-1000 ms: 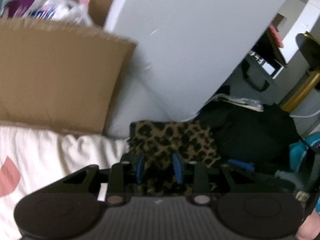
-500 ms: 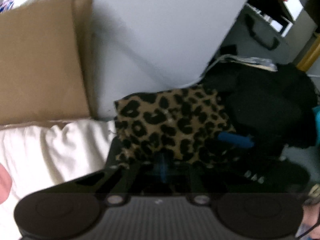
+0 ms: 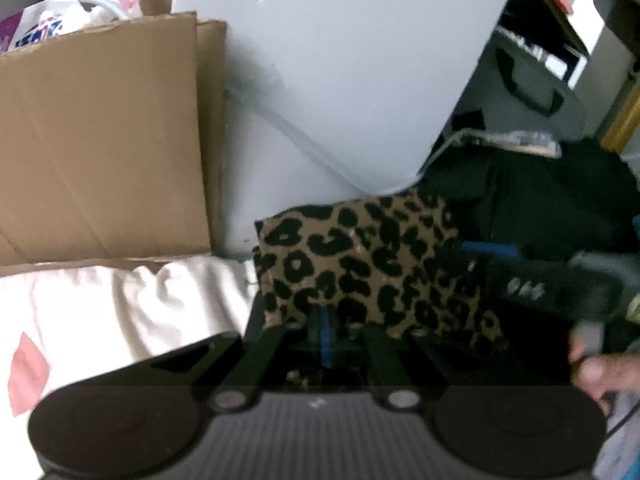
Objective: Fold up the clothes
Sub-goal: 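Lower the garment with both tools onto the dark clothing pile, then press the garment flat on the pile and open both tools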
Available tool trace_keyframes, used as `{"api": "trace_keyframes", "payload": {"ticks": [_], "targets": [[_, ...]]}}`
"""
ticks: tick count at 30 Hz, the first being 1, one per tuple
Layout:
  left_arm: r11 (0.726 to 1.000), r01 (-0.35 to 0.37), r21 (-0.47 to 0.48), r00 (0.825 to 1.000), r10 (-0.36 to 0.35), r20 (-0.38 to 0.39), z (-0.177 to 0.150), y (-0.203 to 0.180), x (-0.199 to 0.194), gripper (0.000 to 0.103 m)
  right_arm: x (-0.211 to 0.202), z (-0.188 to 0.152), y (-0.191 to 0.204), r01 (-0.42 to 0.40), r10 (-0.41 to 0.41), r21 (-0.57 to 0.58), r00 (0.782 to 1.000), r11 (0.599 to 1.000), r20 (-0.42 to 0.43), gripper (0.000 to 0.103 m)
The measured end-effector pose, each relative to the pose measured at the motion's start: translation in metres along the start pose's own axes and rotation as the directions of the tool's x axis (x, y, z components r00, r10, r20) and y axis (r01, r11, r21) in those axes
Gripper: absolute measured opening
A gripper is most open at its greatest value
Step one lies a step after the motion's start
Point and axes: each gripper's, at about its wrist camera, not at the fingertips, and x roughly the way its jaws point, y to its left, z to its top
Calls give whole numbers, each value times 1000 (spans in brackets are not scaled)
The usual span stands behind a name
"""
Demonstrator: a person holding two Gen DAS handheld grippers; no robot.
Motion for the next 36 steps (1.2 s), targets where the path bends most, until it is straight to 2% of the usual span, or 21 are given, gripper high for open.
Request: {"api": "trace_keyframes", "payload": {"ticks": [3,6,7,11,15,18,25,27,29,32,33,36], "targets": [[1000,17,2,1000,-17,3,-5,3,-4,5,-8,-3,4,-75,76,37,997,997,-19,35],[998,43,55,999,-44,20,-13,-3,-15,19,-22,-20,15,-118,119,30,993,993,-29,35],[996,49,74,998,-51,27,-16,-6,-19,20,-26,-26,19,-123,124,22,992,992,-32,35],[991,73,110,996,-77,35,-25,-14,-30,32,-35,-47,26,-106,105,-3,994,994,-42,35],[985,48,166,998,-52,18,-36,-24,-30,49,-42,-61,27,-85,83,-29,995,996,-48,35],[985,20,170,1000,-23,14,-47,-21,-27,59,-49,-71,25,-68,65,-50,997,996,-52,35],[990,30,141,1000,-30,-3,-60,-6,-32,61,-67,-96,12,-19,15,-61,998,998,-66,35],[991,25,129,1000,-24,-5,-57,-4,-38,51,-75,-101,8,10,-13,-63,999,998,-52,35],[995,41,88,999,-41,2,-55,0,-46,50,-84,-103,4,7,-8,-31,999,999,-42,35],[996,84,19,996,-84,33,-57,4,-57,56,-93,-108,4,9,-9,3,1000,1000,-25,35],[996,94,6,995,-94,30,-59,3,-57,60,-94,-111,5,13,-13,10,1000,1000,-24,35],[994,110,-20,994,-110,6,-70,-1,-54,61,-95,-119,8,20,-19,31,999,999,-26,35]]}}
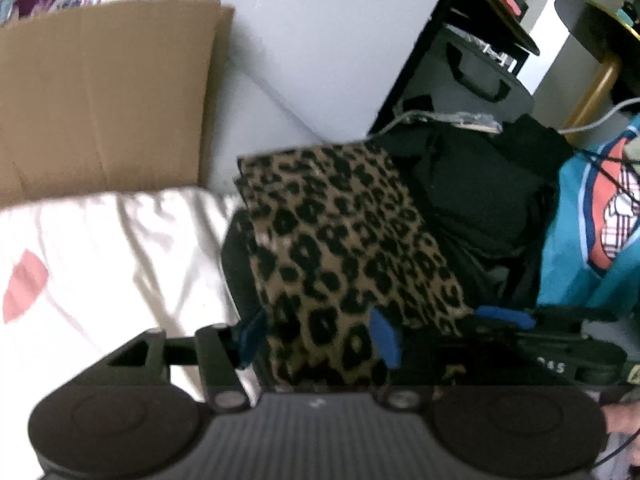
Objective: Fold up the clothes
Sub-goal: 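Press the garment flat on the pile and open both tools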
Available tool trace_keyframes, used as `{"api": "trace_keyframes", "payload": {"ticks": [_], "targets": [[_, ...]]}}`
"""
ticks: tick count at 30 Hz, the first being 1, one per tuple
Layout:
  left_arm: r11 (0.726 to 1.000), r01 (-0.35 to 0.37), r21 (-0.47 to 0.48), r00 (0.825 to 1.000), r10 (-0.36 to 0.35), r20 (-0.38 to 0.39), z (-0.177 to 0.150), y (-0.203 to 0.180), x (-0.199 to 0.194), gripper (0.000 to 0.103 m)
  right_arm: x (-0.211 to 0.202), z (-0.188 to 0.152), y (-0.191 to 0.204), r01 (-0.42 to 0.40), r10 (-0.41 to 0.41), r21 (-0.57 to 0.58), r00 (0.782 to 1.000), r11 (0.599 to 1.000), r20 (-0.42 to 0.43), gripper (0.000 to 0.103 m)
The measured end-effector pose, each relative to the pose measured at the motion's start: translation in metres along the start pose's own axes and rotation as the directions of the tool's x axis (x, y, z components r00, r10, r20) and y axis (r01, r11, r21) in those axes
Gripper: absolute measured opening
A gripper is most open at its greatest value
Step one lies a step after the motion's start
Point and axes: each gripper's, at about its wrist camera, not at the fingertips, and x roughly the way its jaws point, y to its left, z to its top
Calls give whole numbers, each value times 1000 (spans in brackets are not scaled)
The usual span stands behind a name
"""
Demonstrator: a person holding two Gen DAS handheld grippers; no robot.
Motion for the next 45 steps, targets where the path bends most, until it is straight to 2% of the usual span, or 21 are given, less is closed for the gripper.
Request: {"api": "trace_keyframes", "payload": {"ticks": [10,16,20,26,28,29,32,33,40,43,45], "targets": [[997,3,-72,999,-6,-44,-39,4,17,62,-4,-27,13,45,-45,-30,999,999,-27,35],[991,3,-133,995,-17,-99,-67,6,15,61,-19,-45,16,100,-100,-34,995,994,-11,35],[990,11,-143,992,-28,-121,-86,7,5,57,-25,-49,23,134,-134,-81,991,988,-4,36],[982,29,-189,985,-60,-160,-111,6,-7,54,-30,-49,22,118,-118,-1,993,993,-2,36],[981,26,-190,986,-56,-157,-118,4,-10,41,-32,-50,25,115,-115,17,993,993,2,36],[981,23,-192,986,-54,-158,-122,3,-11,21,-32,-51,28,119,-119,18,993,993,3,36],[979,14,-201,985,-48,-166,-126,4,-14,10,-37,-53,34,119,-119,23,993,993,6,46],[980,11,-198,985,-45,-168,-126,4,-15,7,-39,-54,36,118,-118,26,993,993,7,47],[964,10,-266,986,-54,-159,-134,11,-22,6,-47,-64,33,107,-107,110,994,988,-4,47],[955,15,-296,984,-67,-167,-138,11,-27,9,-49,-69,37,96,-94,115,995,989,-22,48],[950,13,-313,983,-70,-172,-139,11,-32,16,-51,-70,39,93,-90,131,996,987,-30,58]]}}
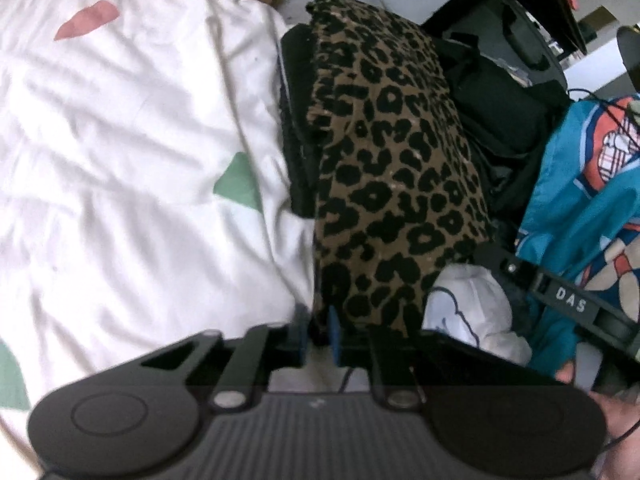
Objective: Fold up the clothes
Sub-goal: 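Press the garment flat on the pile and open both tools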
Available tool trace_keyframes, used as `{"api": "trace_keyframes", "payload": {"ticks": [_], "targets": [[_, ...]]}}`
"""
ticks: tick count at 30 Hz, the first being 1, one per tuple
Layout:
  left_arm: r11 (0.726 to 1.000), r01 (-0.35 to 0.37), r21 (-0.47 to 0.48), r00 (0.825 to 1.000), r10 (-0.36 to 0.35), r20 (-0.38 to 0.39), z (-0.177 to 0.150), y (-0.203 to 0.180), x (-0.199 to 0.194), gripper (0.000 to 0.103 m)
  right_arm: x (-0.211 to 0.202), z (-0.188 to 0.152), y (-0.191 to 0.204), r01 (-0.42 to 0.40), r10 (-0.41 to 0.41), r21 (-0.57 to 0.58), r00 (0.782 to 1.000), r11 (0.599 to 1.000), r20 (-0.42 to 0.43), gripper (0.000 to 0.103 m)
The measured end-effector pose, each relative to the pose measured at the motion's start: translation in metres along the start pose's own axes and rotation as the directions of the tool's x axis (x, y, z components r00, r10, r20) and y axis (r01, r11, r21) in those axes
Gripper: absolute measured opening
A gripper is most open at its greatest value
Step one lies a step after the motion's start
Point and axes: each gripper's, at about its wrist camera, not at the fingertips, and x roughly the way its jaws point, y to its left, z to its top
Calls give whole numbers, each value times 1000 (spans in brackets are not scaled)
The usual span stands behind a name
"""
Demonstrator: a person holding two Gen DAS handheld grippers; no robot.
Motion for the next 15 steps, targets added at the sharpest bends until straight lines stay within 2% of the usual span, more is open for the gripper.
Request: {"api": "trace_keyframes", "payload": {"ticks": [2,4,6,7,8,12,15], "targets": [[1000,-7,-15,1000,7,2,0,1,-6,17,-2,1,2,0,0,24,1000,1000,-6,68],[999,-26,-24,1000,26,2,3,-2,-12,24,-5,3,5,9,-8,49,1000,999,-6,74],[999,-40,-30,999,41,12,8,-6,-22,49,-7,6,11,17,-16,54,1000,998,-11,86],[998,-54,-21,998,54,18,11,-9,-28,57,-8,8,14,17,-16,52,1000,999,-19,88],[998,-70,-6,997,70,26,14,-12,-35,68,-9,11,17,15,-14,49,1000,999,-28,90],[995,-88,36,996,88,27,28,-19,-64,84,-19,25,29,16,-14,45,998,999,-60,99],[990,-126,55,992,125,26,38,-24,-86,95,-29,37,39,15,-11,42,996,999,-91,101]]}}
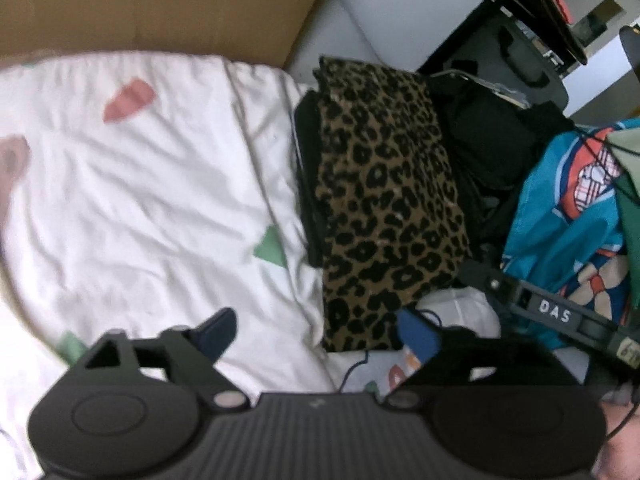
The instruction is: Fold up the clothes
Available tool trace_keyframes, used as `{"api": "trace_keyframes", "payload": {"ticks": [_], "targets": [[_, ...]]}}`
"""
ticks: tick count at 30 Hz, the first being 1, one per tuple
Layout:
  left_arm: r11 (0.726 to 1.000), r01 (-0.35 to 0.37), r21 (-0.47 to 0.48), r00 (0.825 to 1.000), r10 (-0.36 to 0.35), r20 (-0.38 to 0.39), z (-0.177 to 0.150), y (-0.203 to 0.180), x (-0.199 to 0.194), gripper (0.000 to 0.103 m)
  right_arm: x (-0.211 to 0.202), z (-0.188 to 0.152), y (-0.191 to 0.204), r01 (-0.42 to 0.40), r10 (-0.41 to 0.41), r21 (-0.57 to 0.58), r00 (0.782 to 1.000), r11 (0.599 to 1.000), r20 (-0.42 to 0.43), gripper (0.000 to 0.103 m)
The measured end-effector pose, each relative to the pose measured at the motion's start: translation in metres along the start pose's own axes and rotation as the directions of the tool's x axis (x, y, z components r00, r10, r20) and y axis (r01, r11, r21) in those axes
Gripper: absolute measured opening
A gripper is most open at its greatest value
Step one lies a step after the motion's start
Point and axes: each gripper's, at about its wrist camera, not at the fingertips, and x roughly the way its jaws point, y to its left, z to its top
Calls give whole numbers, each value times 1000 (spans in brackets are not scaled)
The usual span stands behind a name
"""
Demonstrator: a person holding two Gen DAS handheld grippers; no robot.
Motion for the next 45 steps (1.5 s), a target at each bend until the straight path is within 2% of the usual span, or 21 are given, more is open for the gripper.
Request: {"api": "trace_keyframes", "payload": {"ticks": [3,10,18,22,26,30,33,41,45], "targets": [[999,-44,23,999,44,10,12,-5,-20,101,-14,9,9,-23,23,1,999,1000,-23,102],[993,-117,13,993,117,14,24,-5,-66,102,-38,19,14,-19,23,54,998,998,-63,102],[987,-160,-16,987,161,32,31,-1,-121,102,-70,34,5,16,-5,79,991,997,-130,102],[985,-162,-67,985,165,49,36,7,-153,102,-89,43,5,24,-13,72,989,997,-147,103],[980,-191,-53,980,193,55,44,11,-189,103,-116,56,11,11,-2,60,989,998,-150,103],[979,-196,-55,980,197,9,51,14,-219,103,-130,68,15,17,-6,54,982,998,-189,103],[975,-214,-54,976,216,23,55,13,-245,103,-146,75,22,12,-4,35,979,999,-206,103],[959,-271,-81,961,275,42,71,21,-319,103,-201,110,50,9,-11,-10,980,1000,-198,103],[953,-291,-80,952,297,79,75,22,-359,103,-234,128,68,5,-11,-35,984,999,-178,103]]}}
